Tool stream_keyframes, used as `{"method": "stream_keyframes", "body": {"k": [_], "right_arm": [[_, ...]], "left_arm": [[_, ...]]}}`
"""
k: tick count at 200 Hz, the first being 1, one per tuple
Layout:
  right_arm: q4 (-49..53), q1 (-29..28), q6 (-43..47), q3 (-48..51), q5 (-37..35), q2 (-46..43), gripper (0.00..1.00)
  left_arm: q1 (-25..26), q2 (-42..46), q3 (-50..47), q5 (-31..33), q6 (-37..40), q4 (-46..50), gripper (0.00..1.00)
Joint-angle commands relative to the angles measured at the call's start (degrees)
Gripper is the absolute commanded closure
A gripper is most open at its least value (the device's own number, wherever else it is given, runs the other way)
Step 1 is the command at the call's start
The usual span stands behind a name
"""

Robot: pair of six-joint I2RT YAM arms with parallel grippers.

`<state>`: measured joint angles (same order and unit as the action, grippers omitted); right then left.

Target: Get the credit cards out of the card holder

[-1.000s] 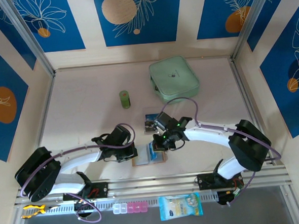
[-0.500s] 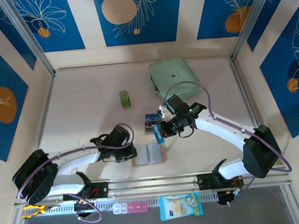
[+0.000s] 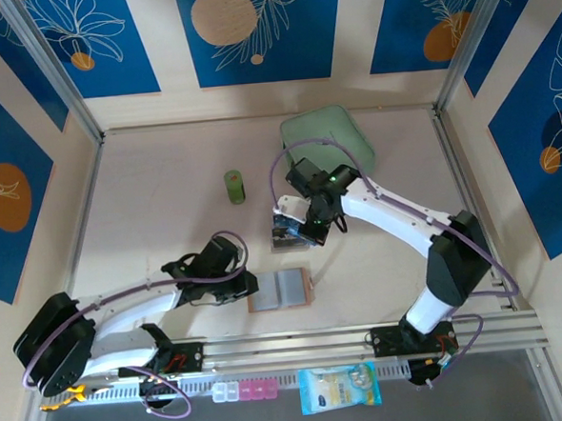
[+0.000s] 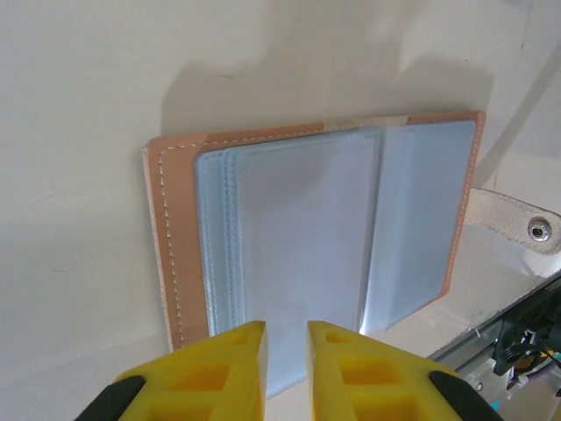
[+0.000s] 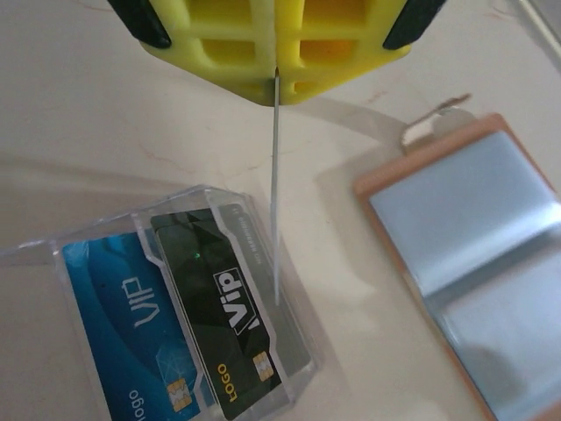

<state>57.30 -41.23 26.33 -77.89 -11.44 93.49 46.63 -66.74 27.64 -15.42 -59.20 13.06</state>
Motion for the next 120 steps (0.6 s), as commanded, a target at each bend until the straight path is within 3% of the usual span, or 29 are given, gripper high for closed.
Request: {"method": "stream_keyframes", "body": {"k": [1, 120], "right_arm": [[3.76, -0.08, 10.14, -4.81, -3.48, 2.91, 1.0], [5.48, 2.4, 17.61, -21.54, -1.82, 17.53, 1.0]], "left_arm": [[-0.64, 2.06, -1.2, 1.33, 0.66, 2.69, 0.81], [-3.7, 12.39, -4.27, 3.02, -0.04, 8.38, 0.79]]}}
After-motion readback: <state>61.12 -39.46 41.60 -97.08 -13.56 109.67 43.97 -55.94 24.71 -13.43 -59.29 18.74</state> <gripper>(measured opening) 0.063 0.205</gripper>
